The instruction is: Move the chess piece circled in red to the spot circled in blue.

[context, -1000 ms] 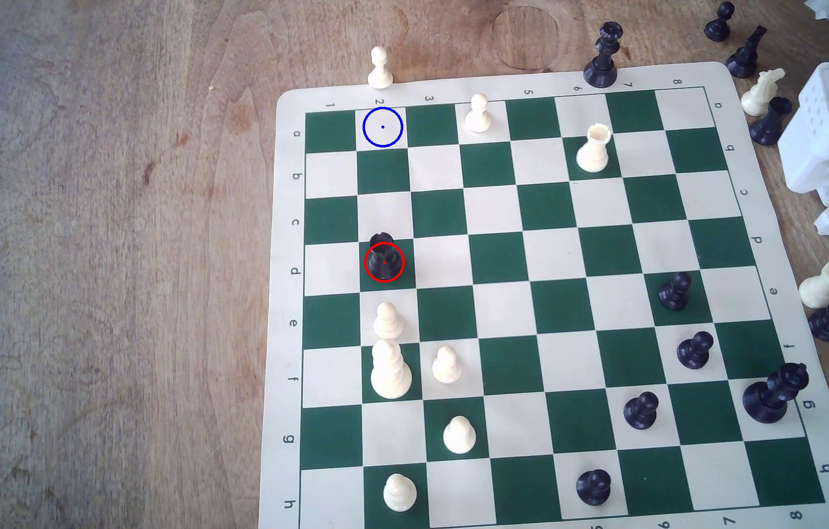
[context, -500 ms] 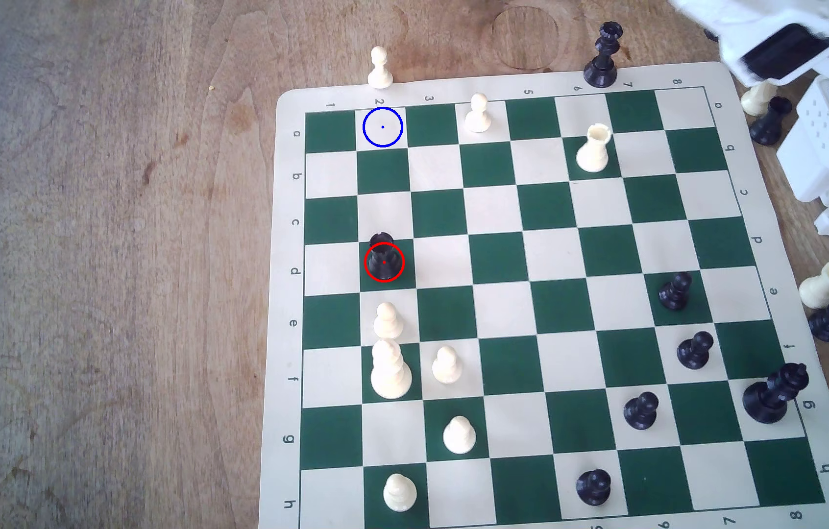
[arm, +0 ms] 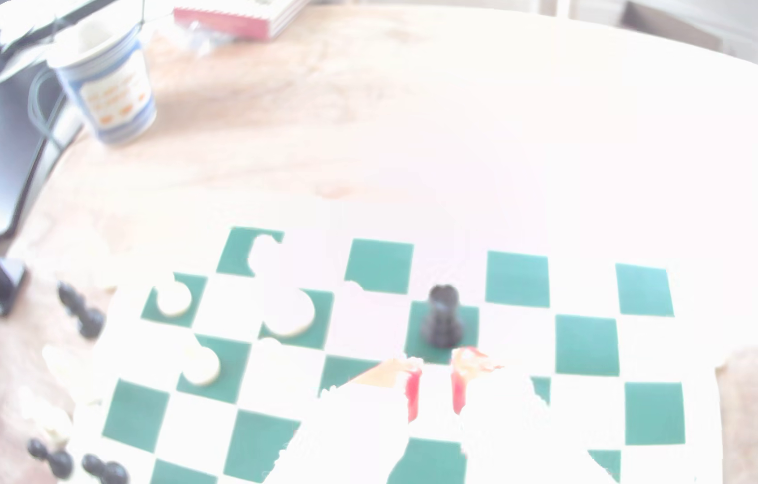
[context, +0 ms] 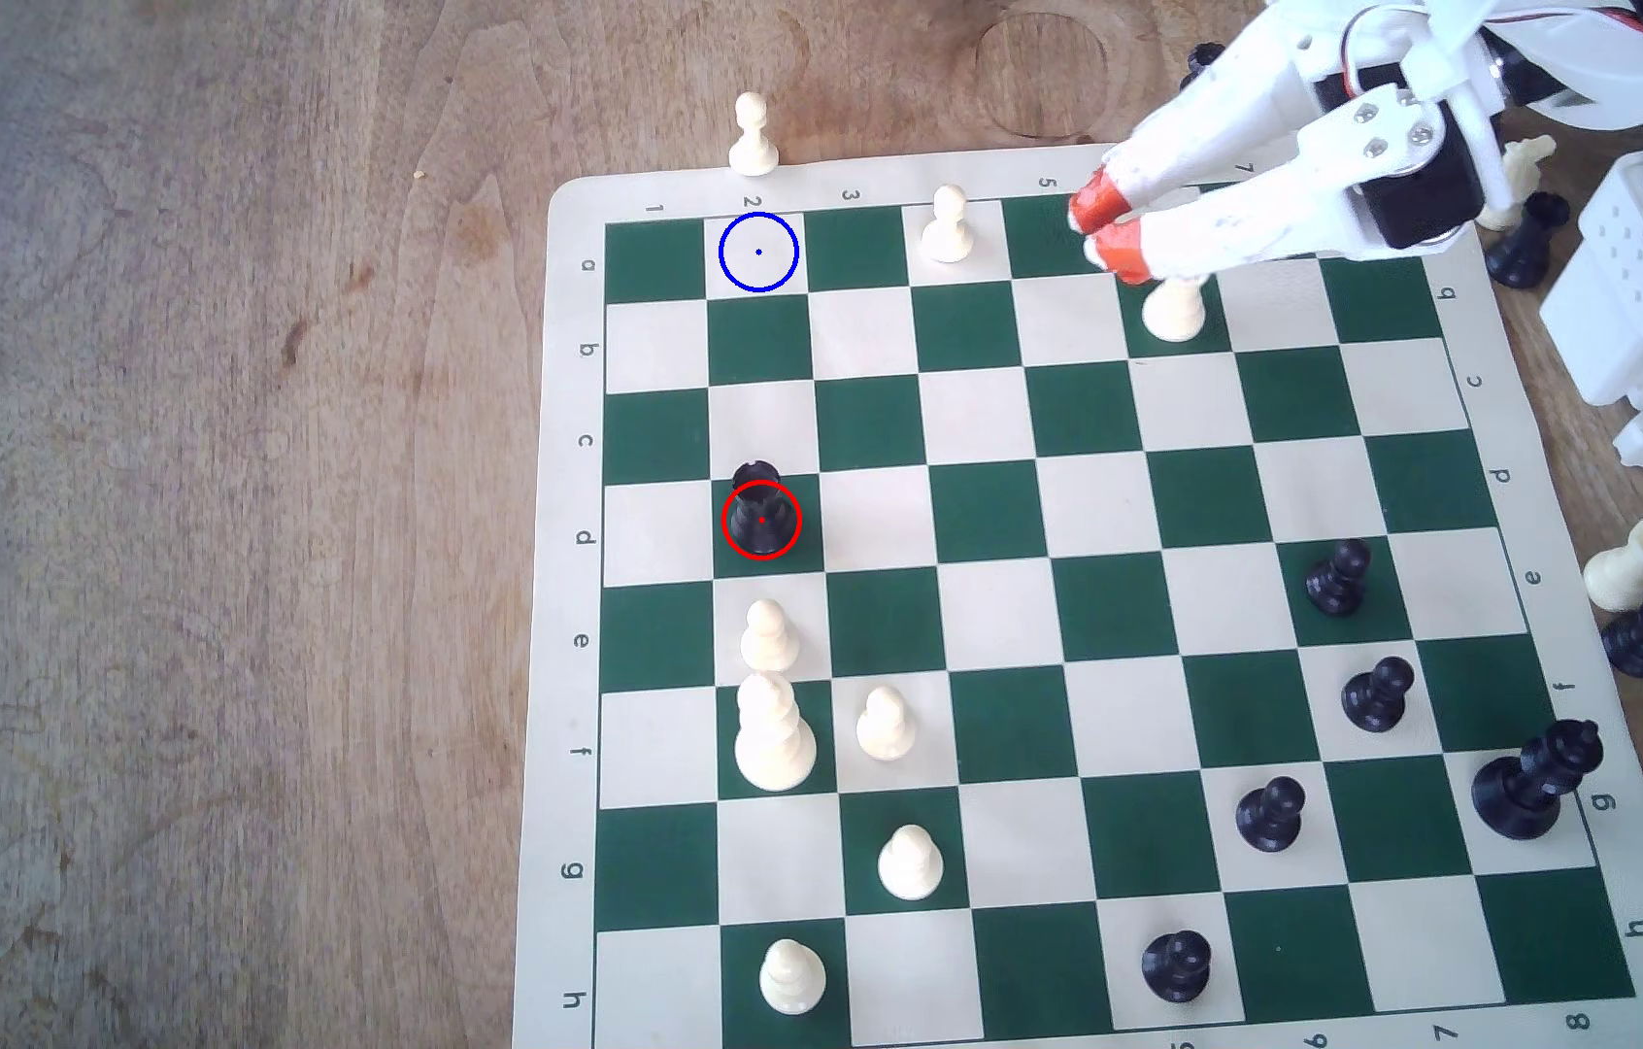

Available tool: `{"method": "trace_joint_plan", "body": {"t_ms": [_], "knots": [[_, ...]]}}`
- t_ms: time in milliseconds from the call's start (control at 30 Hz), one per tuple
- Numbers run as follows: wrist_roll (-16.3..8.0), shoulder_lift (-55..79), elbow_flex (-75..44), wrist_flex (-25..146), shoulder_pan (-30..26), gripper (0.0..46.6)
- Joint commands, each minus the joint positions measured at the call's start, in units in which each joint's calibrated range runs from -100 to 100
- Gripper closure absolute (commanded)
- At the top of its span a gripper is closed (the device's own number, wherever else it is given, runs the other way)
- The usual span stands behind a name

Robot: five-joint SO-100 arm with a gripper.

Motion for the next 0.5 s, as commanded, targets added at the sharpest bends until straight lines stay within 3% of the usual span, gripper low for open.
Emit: {"method": "trace_joint_plan", "body": {"t_ms": [0,467], "knots": [[-0.5,15.9,-16.9,-0.4,-0.9,42.2],[-1.5,44.7,-44.4,1.7,0.7,41.2]]}}
